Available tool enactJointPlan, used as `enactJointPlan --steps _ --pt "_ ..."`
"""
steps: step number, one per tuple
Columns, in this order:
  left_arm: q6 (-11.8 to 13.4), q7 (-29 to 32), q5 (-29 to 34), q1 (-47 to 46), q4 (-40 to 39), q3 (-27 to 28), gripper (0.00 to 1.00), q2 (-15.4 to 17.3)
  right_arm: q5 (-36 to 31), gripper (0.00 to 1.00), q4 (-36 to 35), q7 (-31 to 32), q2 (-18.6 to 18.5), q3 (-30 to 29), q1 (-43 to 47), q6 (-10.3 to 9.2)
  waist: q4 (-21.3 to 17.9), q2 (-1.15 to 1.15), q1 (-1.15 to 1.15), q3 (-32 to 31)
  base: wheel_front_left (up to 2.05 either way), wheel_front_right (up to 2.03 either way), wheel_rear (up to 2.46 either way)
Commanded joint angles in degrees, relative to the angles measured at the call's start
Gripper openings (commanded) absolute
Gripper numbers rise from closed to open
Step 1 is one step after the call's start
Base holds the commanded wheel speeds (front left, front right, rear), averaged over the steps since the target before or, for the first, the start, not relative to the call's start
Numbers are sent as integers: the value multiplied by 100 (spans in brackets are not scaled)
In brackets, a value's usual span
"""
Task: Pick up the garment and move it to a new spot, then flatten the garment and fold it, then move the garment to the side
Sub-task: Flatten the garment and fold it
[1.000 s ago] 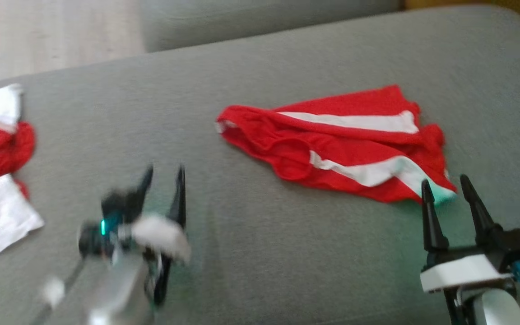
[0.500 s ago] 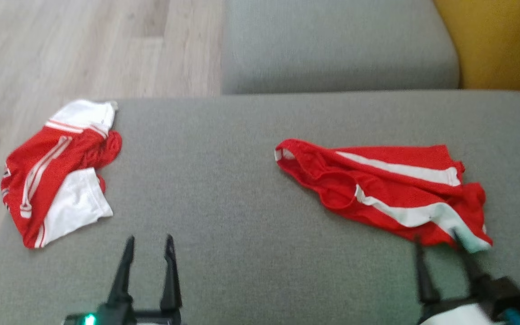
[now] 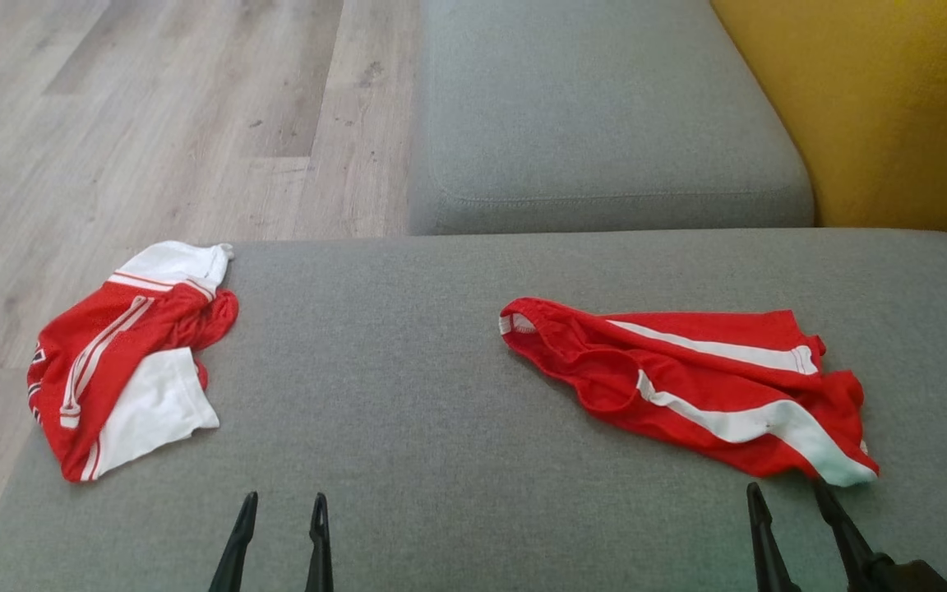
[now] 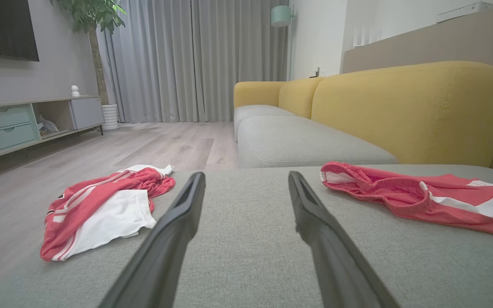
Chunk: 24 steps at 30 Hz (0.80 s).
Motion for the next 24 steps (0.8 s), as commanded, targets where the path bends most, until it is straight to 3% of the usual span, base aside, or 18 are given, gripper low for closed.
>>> enactJointPlan --steps 1,24 --pt "-31 -54 70 -224 -130 214 100 -41 47 100 -171 -62 -80 137 -207 39 -6 0 1 -28 0 0 0" --pt "66 -54 88 -232 79 81 100 -42 7 100 -168 -62 -80 122 -315 39 -149 0 1 80 0 0 0"
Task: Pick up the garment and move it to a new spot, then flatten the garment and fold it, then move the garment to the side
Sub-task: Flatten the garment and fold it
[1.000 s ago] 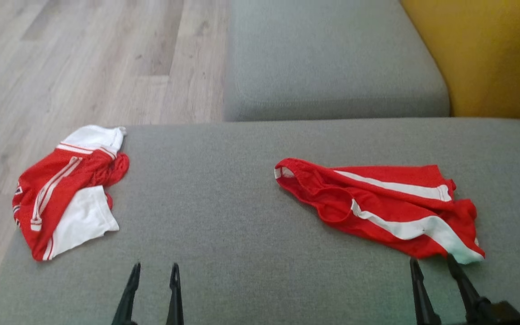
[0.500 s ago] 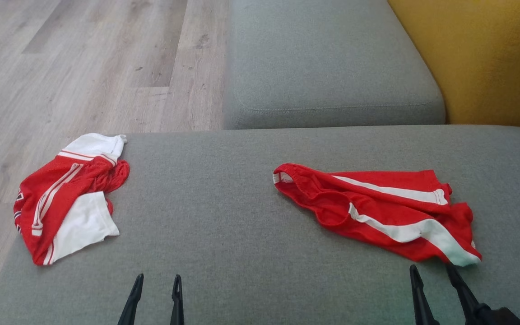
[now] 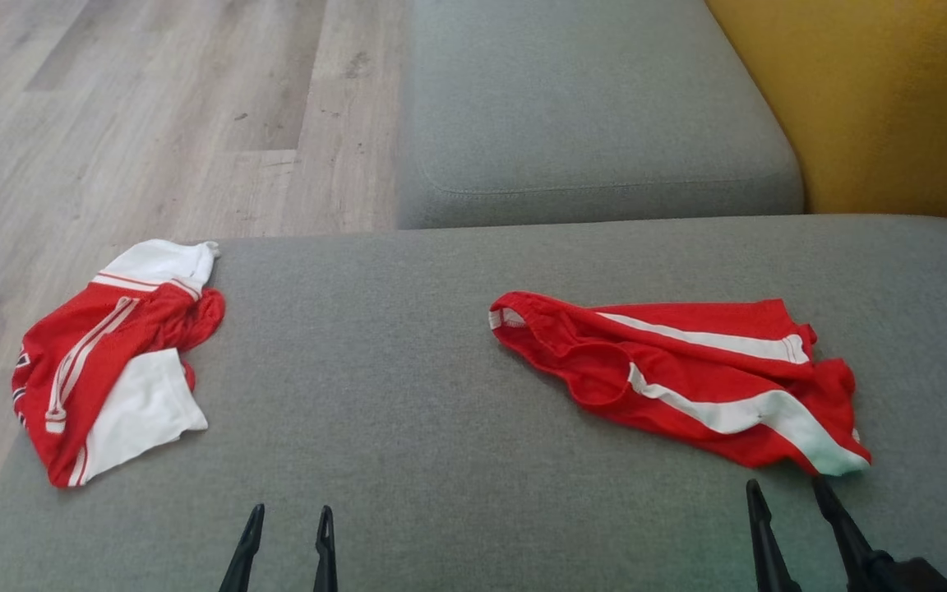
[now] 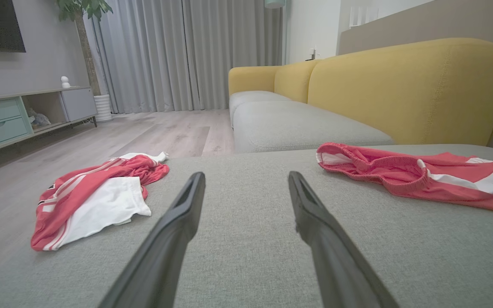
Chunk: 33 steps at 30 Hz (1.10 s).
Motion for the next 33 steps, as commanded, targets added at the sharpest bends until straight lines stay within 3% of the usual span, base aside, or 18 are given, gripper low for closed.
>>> enactJointPlan --steps 1,8,15,23,33 --pt "31 -54 -9 -228 -171 132 100 -42 -10 100 -173 -62 -80 116 -292 39 -29 0 0 11 0 0 0" --pt "-37 -54 -374 -454 124 -18 100 -42 -44 100 -211 -62 -80 200 -342 39 -289 0 0 180 0 0 0" --pt "-315 -55 -999 -1709 1232 -981 100 -42 -126 100 -317 -62 -80 290 -505 39 -701 0 0 628 0 0 0" --pt "-655 467 -2771 -3575 2312 -2557 100 -42 -282 100 -317 -62 -80 476 -739 39 -1277 0 0 1205 0 0 0" --pt "-530 880 -4411 -5171 2918 -3605 100 -42 -185 100 -336 -62 -80 627 -1134 39 -1845 0 0 1894 0 0 0"
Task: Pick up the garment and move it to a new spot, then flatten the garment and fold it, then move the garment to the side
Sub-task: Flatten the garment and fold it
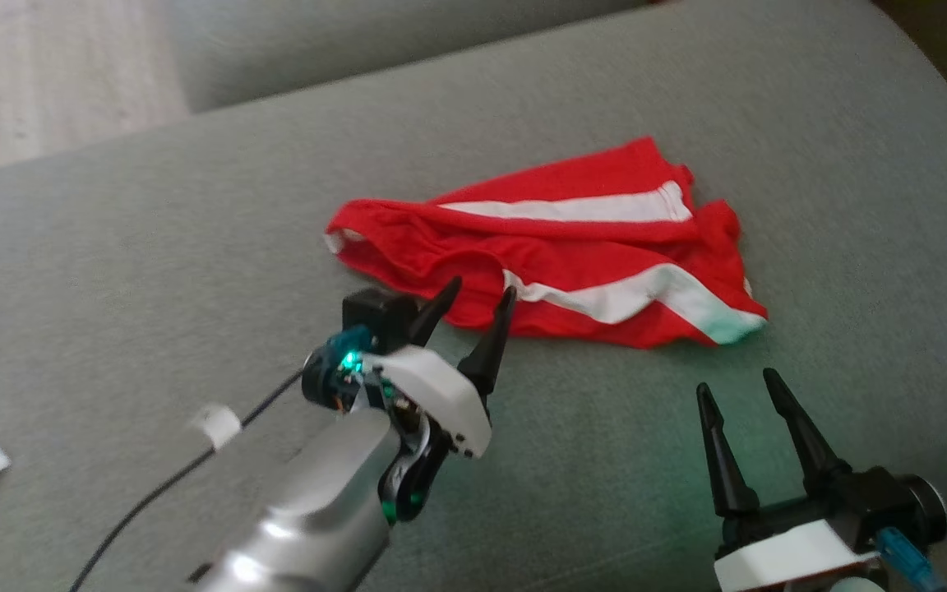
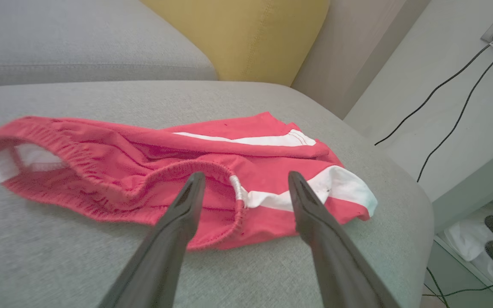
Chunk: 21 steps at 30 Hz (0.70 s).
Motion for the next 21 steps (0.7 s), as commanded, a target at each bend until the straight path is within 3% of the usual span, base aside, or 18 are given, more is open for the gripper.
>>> enactJointPlan --steps 1,15,16,17,19,20,21 --pt "38 3 -122 -287 -65 50 100 5 24 100 -175 -62 -66 145 -163 39 -259 0 -2 261 0 0 0" --pt "159 -355 -1149 -1191 671 -902 100 5 126 100 -226 -62 -66 210 -375 39 -491 0 -2 749 0 0 0" --pt "162 -375 -1203 -1224 704 -956 96 5 132 100 -228 -62 -66 215 -383 39 -487 0 -2 765 0 0 0" --pt "158 -384 -1268 -1248 727 -1008 51 5 138 100 -227 -62 -66 212 -388 39 -479 0 -2 777 0 0 0" --pt "127 -374 -1384 -1281 745 -1136 24 5 158 100 -225 -62 -66 196 -394 39 -453 0 -2 795 0 0 0" --pt "91 -336 -1439 -1288 748 -1218 1 5 167 100 -220 -62 -66 189 -398 39 -438 0 -2 797 0 0 0" --pt "31 -274 -1499 -1285 744 -1309 0 5 174 100 -216 -62 -66 184 -403 39 -420 0 -2 795 0 0 0"
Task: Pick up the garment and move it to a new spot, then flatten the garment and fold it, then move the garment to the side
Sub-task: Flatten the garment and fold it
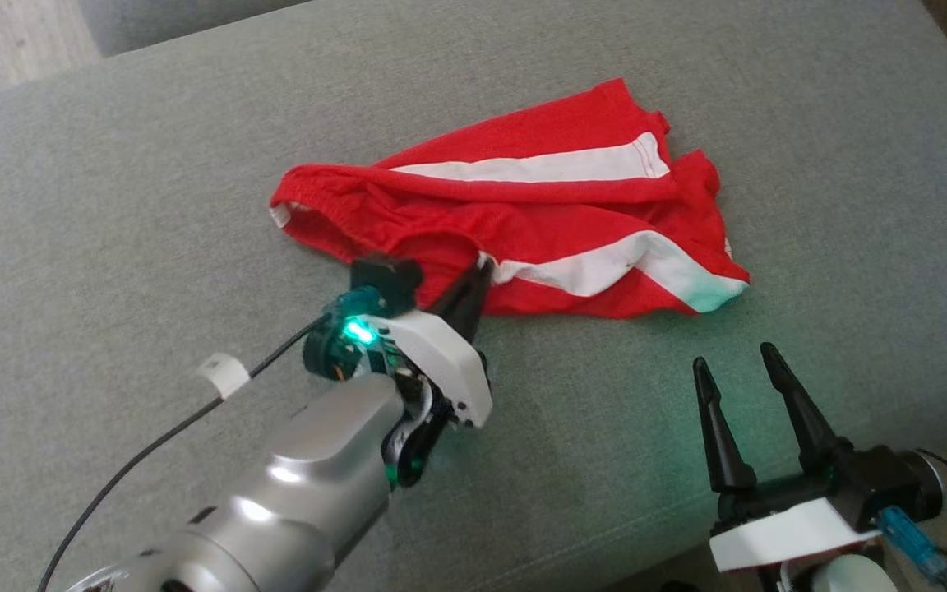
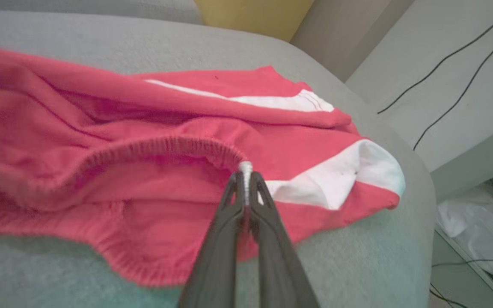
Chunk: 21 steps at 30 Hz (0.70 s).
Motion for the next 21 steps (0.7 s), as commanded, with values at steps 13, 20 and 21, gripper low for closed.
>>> enactJointPlan --steps 13,20,21 --pt "-273 -686 -263 -33 -463 184 0 25 -47 100 -155 -62 -66 -157 126 40 819 0 0 -634 0 0 0" --pt "-175 -701 265 430 -1006 998 0 553 -42 100 -20 -62 -66 -157 339 40 1411 0 0 -1011 0 0 0" --pt "-152 -702 362 540 -1122 1088 0 686 -41 100 6 -62 -66 -143 356 40 1477 0 0 -1047 0 0 0"
